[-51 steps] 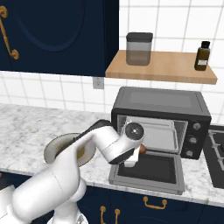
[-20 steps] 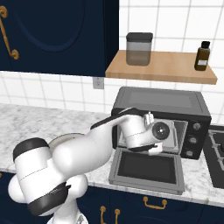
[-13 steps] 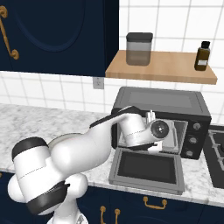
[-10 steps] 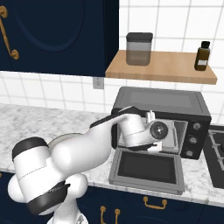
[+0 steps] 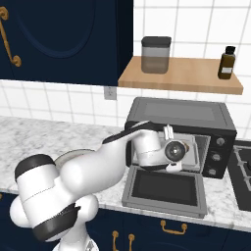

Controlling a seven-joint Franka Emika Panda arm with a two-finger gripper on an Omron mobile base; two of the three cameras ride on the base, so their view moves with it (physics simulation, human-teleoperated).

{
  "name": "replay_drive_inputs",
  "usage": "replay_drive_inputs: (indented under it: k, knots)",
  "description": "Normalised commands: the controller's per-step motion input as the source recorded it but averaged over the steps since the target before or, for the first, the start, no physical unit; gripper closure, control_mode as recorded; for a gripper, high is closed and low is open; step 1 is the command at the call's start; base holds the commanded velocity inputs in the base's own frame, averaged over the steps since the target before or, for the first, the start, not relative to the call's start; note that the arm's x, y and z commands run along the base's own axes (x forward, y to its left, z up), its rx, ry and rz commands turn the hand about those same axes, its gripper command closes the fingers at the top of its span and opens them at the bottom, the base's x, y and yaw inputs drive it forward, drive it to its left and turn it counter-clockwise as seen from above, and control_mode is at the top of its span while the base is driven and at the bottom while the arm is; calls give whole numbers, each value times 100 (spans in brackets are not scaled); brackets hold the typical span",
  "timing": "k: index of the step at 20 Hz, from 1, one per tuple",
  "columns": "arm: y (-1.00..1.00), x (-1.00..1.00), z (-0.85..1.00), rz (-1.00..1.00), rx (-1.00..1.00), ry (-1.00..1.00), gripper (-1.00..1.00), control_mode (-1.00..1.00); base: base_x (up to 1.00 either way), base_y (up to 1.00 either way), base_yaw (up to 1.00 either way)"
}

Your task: Pick up the kebab skewer and baguette bread, and place them inside the toaster oven. Close the toaster oven door and start by setting the timer.

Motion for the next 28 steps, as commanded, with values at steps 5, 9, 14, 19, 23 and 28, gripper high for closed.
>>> replay_drive_inputs:
  k: [5, 9, 14, 19, 23, 28]
  knots:
    - [3, 18, 0, 0, 0, 0, -100, -100, 0, 0, 0]
    - [0, 8, 0, 0, 0, 0, -100, -100, 0, 0, 0]
    - [2, 9, 0, 0, 0, 0, -100, -100, 0, 0, 0]
    - [0, 2, 0, 0, 0, 2, -100, -100, 0, 0, 0]
    - [0, -3, -15, 0, 0, 7, -100, -100, 0, 0, 0]
    - [0, -20, -35, 0, 1, 5, -100, -100, 0, 0, 0]
